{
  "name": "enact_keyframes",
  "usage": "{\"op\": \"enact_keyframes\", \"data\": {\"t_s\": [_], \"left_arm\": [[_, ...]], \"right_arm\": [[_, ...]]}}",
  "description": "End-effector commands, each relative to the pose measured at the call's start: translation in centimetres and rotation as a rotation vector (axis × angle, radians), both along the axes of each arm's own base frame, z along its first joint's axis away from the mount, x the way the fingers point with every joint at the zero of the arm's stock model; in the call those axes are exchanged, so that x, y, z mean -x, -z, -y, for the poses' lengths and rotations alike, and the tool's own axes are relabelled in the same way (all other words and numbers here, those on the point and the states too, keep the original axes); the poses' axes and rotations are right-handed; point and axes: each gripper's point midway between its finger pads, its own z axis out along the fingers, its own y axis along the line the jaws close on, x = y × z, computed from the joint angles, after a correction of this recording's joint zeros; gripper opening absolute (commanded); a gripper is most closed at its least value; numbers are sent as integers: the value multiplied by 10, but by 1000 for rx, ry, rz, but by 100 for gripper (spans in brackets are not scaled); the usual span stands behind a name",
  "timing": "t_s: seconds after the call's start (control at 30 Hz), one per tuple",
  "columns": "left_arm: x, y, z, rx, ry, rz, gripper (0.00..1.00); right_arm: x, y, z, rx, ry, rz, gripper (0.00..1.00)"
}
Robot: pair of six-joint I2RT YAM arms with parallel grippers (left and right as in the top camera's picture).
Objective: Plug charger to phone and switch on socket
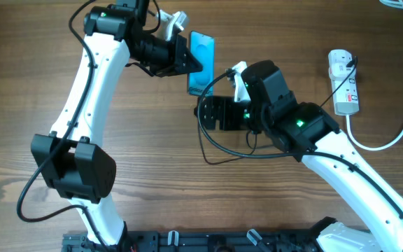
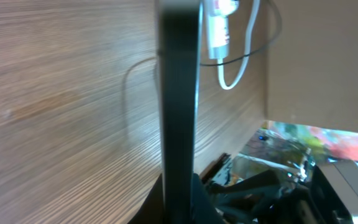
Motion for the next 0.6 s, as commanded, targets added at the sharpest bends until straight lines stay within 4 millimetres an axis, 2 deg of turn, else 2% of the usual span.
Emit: {"op": "enact_keyframes", "data": {"t_s": [0.0,0.17,0.4,0.57], "left_arm": [[6,13,-3,-61,-2,-20,4],[8,58,7,-81,16,-108,4],[-13,100,16,-77,10,-105,4],[-13,133,26,-94,20,-168,4]], "right_arm": [[14,3,1,16,-58,-42,100],[29,16,12,78,-79,-101,100],[37,29,16,102,-85,-137,99],[37,33,16,104,-84,-140,100]]}}
